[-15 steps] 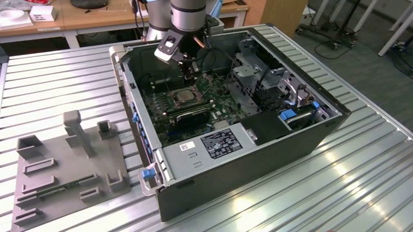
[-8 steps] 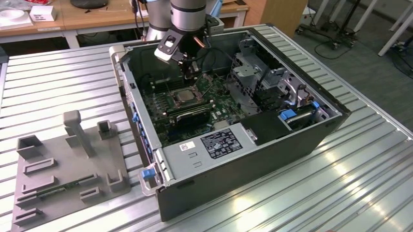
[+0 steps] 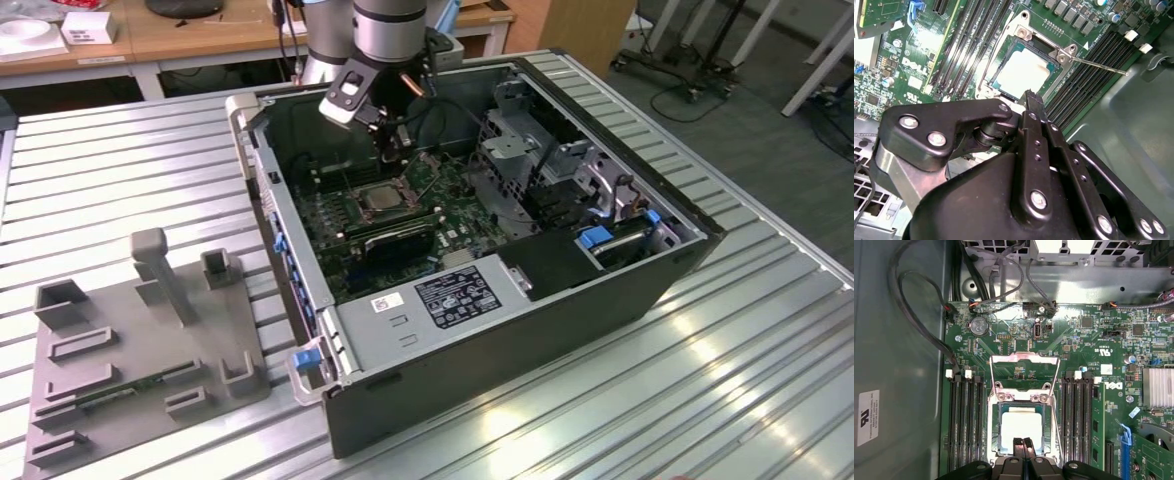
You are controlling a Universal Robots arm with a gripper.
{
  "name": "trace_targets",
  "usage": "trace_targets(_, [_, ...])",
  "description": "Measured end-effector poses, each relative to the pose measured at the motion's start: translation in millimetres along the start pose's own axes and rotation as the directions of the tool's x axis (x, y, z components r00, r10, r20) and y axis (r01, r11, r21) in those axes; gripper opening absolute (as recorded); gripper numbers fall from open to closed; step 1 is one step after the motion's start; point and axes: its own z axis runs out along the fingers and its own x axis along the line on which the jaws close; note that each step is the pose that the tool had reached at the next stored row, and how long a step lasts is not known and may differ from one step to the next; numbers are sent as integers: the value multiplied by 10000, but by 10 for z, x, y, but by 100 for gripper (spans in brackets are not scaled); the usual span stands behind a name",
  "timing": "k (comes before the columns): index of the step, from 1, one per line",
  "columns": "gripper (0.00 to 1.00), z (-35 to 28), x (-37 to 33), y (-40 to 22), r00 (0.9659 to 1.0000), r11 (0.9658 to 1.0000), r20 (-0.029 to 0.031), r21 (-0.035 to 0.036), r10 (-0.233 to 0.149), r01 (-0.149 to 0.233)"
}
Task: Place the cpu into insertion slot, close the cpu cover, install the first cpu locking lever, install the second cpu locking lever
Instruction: 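Close the cpu cover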
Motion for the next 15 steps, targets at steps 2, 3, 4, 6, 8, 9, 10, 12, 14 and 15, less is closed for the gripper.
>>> trace_targets(2, [11, 0, 0, 0, 10000, 10000, -2, -2, 1, -1])
trace_targets(3, [11, -3, 0, 0, 10000, 10000, 0, -1, 0, 0])
trace_targets(4, [11, -4, 0, 0, 10000, 10000, 0, 0, 0, 0])
trace_targets(6, [11, -5, 0, 0, 10000, 10000, 0, 0, 0, 0])
trace_targets(8, [11, -9, 0, 0, 10000, 10000, 3, 1, 1, -1])
trace_targets(9, [11, -11, 0, 0, 10000, 10000, 2, 1, 1, -1])
trace_targets(10, [11, -13, 0, 1, 10000, 10000, 1, 0, 0, 0])
trace_targets(12, [11, -18, 0, 1, 10000, 10000, 1, 1, 0, 0])
trace_targets(14, [11, -26, 1, 1, 10000, 10000, 1, 0, 1, -1])
trace_targets(15, [11, -31, 1, 1, 10000, 10000, 0, 0, 0, 0])
